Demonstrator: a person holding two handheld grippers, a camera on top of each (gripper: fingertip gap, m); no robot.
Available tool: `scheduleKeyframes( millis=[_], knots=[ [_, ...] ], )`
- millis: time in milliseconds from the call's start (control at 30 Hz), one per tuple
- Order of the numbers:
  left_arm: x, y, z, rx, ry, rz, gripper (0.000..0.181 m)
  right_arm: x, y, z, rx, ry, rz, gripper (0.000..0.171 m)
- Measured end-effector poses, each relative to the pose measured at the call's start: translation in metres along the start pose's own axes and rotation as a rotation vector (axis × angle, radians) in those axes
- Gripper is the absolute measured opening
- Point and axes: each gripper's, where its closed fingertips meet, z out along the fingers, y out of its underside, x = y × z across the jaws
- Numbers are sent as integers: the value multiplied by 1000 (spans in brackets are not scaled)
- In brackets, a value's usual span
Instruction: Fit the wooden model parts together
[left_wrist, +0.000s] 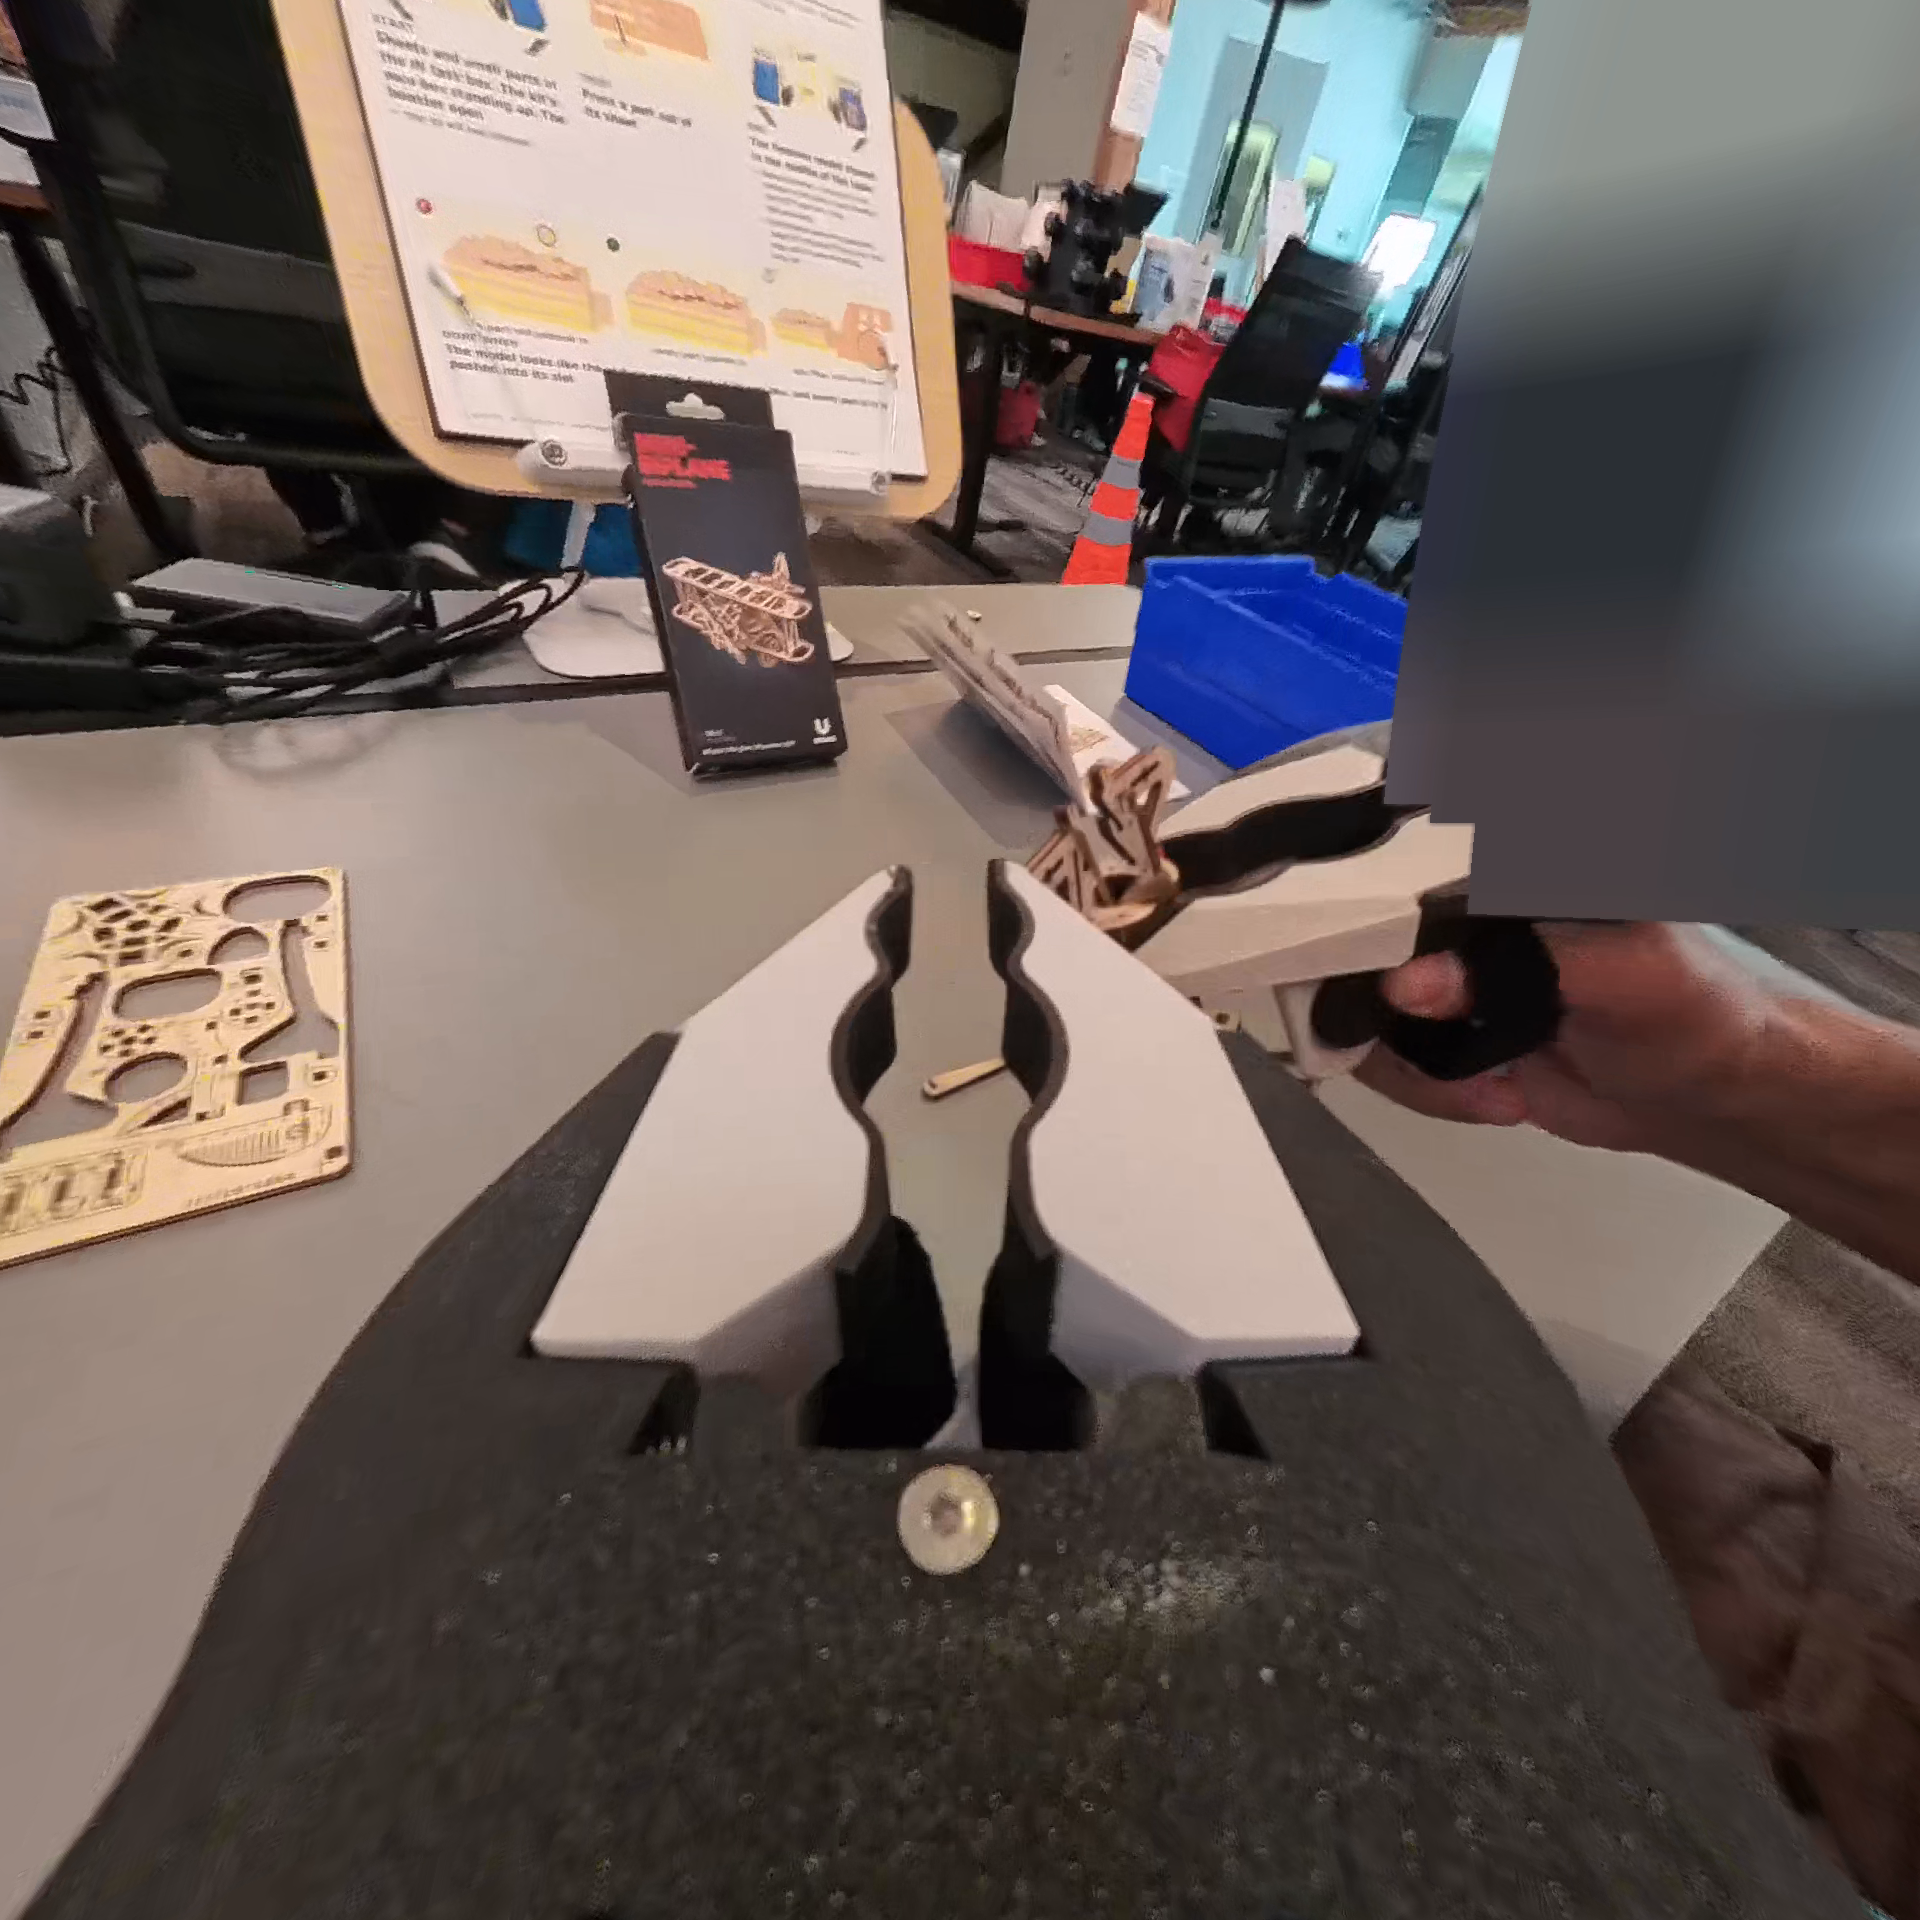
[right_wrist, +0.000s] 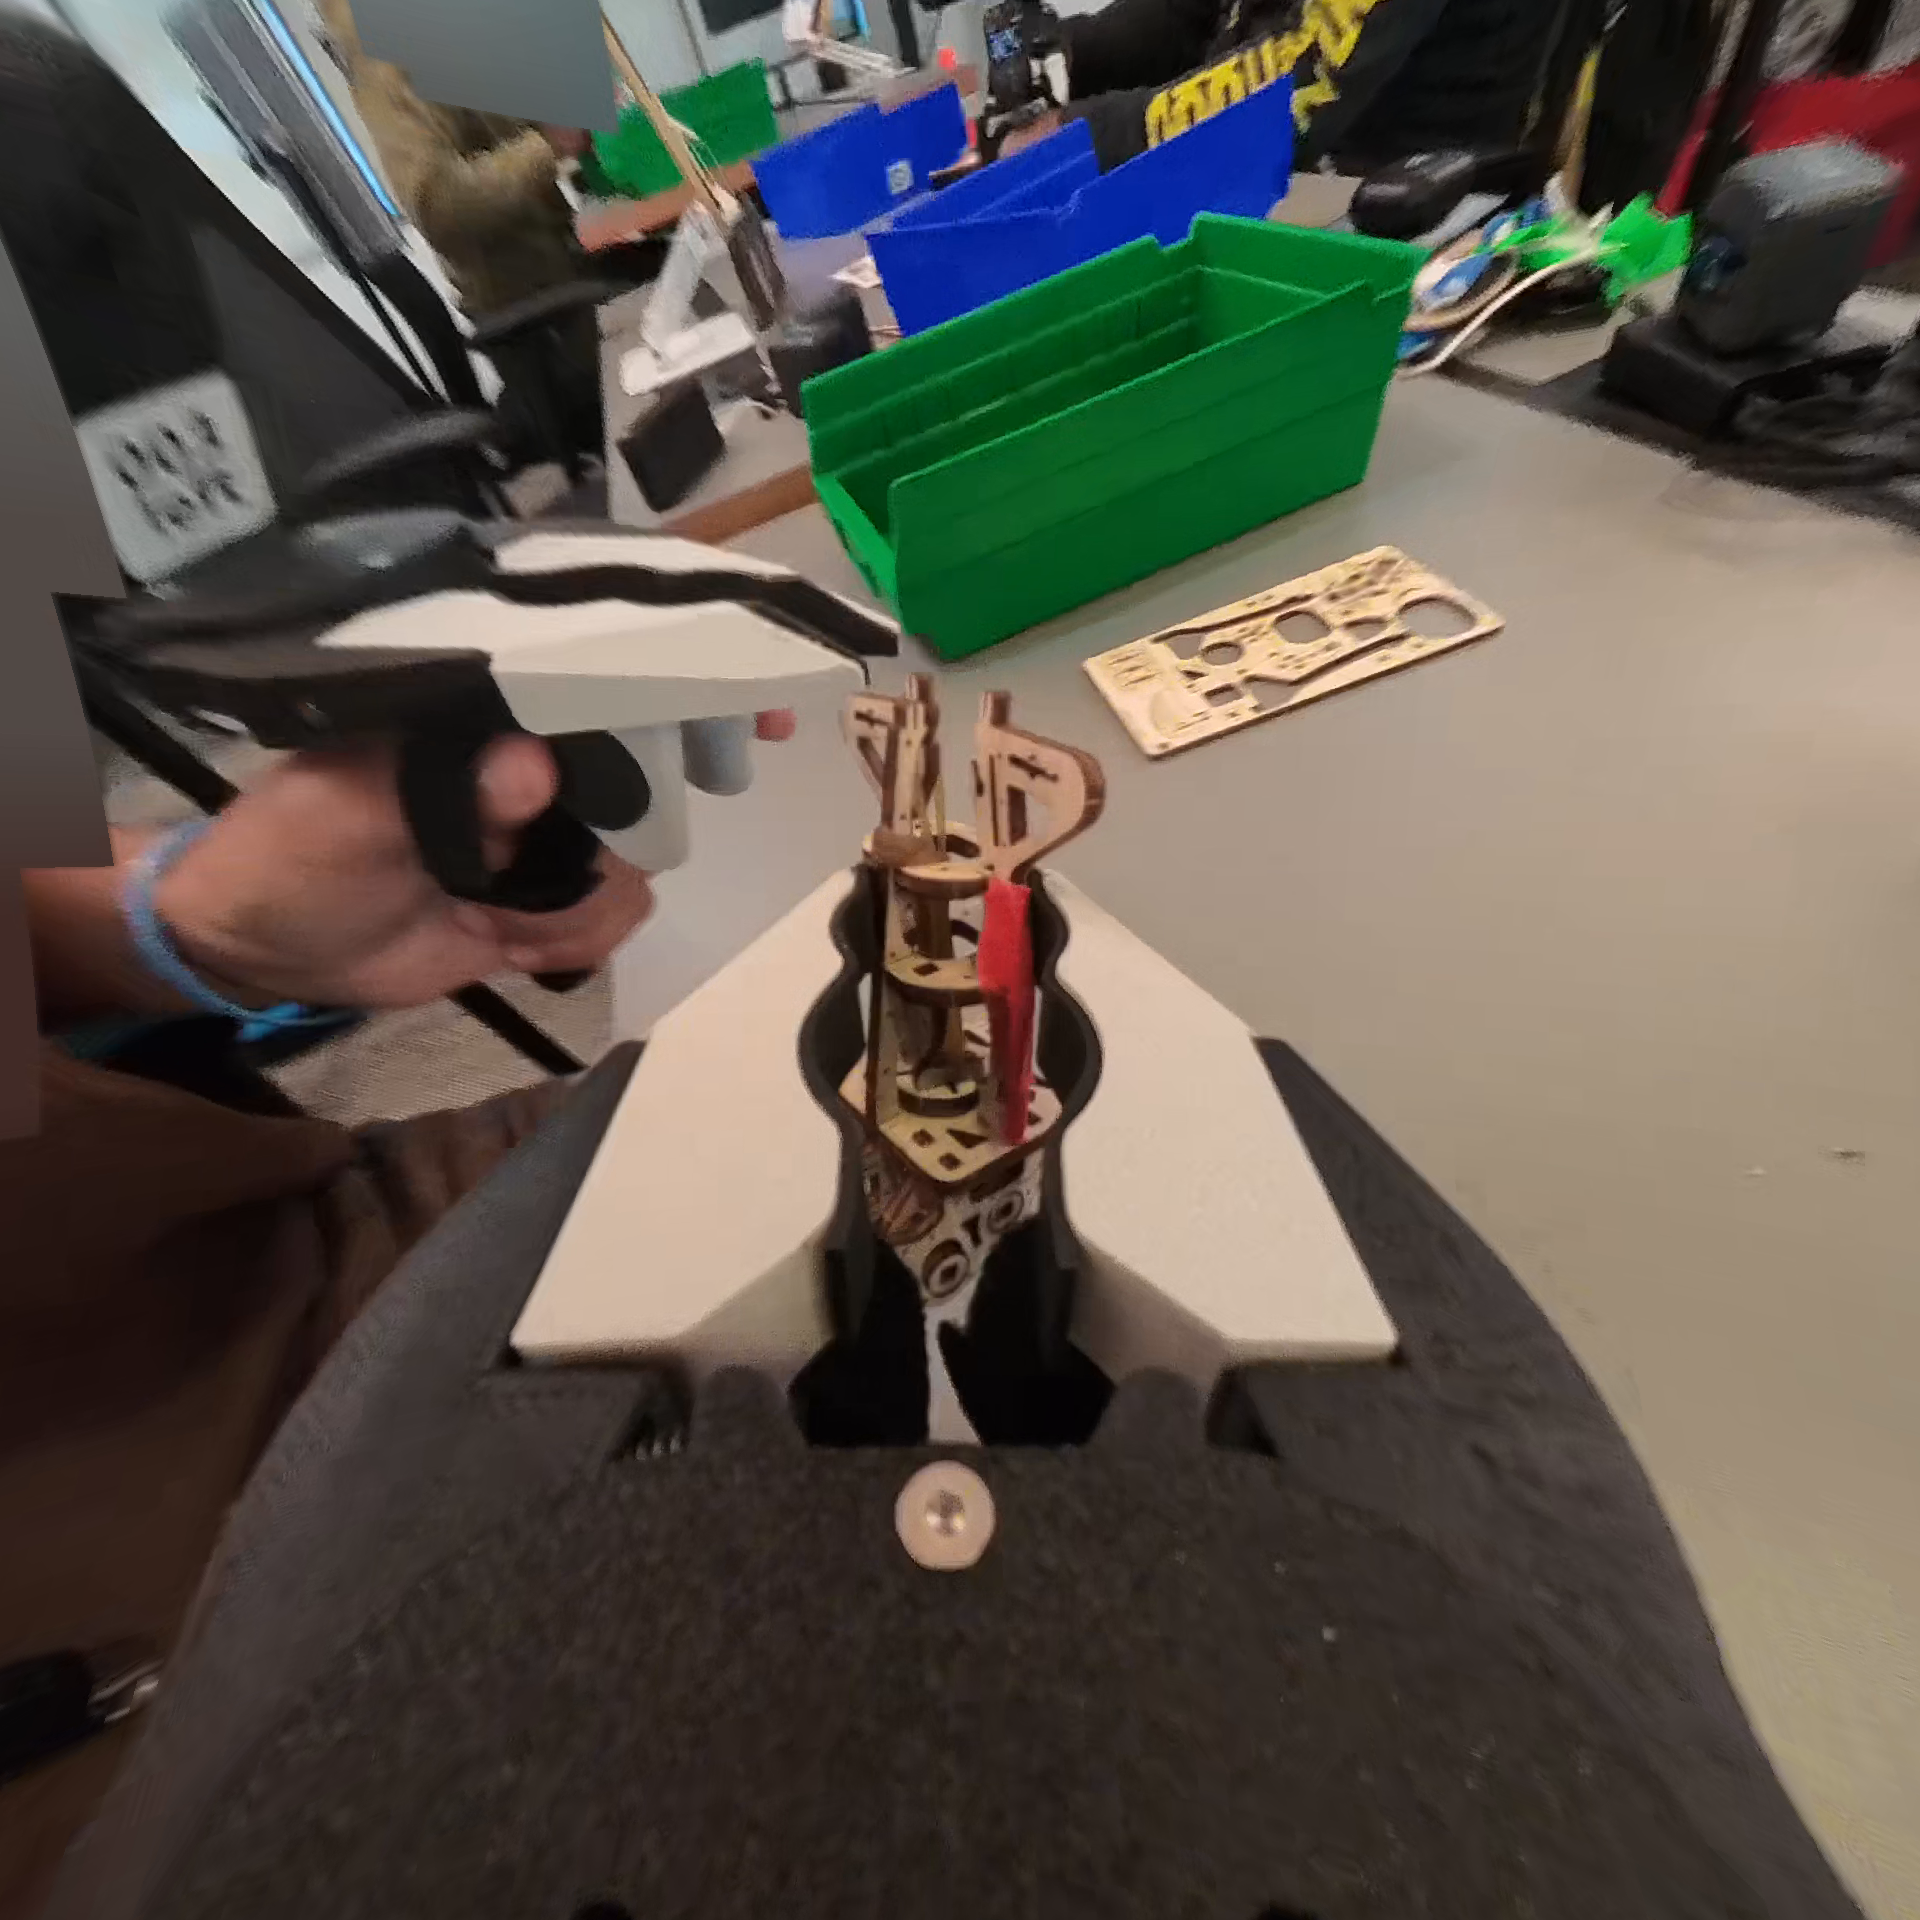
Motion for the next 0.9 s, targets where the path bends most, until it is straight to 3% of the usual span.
scheduleKeyframes(
  millis=[267, 367, 500, 600, 900],
  knots=[
    [-3, 5, -1, 69, 292, -293, 31, -2, -8, -4, 149, -261, 402, 27],
    [17, 26, 3, -43, 420, -270, 38, -5, -16, -4, 223, -331, 486, 27],
    [26, 35, 4, -99, 466, -136, 50, 1, -9, 3, 225, -221, 393, 27],
    [34, 35, 3, -118, 511, -137, 63, 4, -7, 6, 242, -163, 339, 27],
    [41, 45, 9, -177, 495, -27, 46, -26, -8, 15, 206, -219, 213, 27]
  ],
)
